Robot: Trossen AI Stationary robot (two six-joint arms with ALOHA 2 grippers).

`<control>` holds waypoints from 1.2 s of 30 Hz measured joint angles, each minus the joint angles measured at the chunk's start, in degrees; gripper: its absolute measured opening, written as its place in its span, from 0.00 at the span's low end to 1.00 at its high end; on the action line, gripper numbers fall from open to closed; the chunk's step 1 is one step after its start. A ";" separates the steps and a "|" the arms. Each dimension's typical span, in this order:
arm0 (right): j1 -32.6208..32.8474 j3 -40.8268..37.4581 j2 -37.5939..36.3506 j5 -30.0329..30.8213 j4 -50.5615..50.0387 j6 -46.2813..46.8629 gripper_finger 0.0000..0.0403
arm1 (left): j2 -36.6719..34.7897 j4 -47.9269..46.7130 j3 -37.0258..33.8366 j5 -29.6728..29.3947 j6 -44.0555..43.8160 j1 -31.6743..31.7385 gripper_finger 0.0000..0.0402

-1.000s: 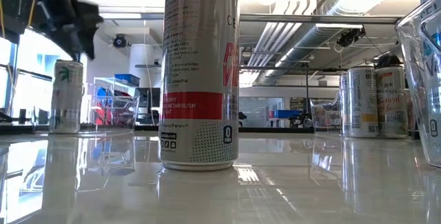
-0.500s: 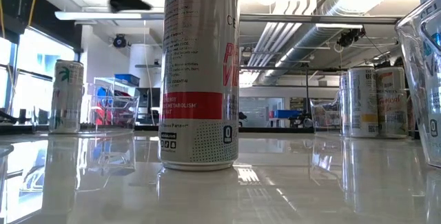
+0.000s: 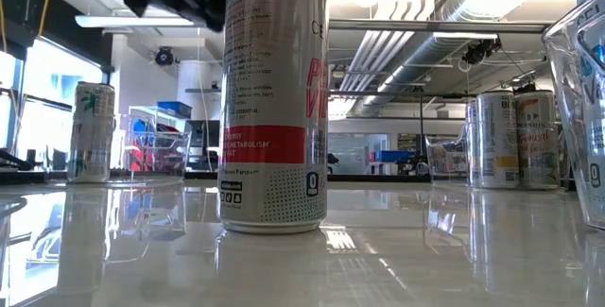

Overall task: Sort soda cans
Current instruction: Put the pink soda can into the top left transparent bin

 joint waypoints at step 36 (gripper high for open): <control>-0.02 0.02 0.00 0.94 -1.14 0.70 0.81 | 16.66 4.33 3.28 -15.39 -9.90 -5.46 0.74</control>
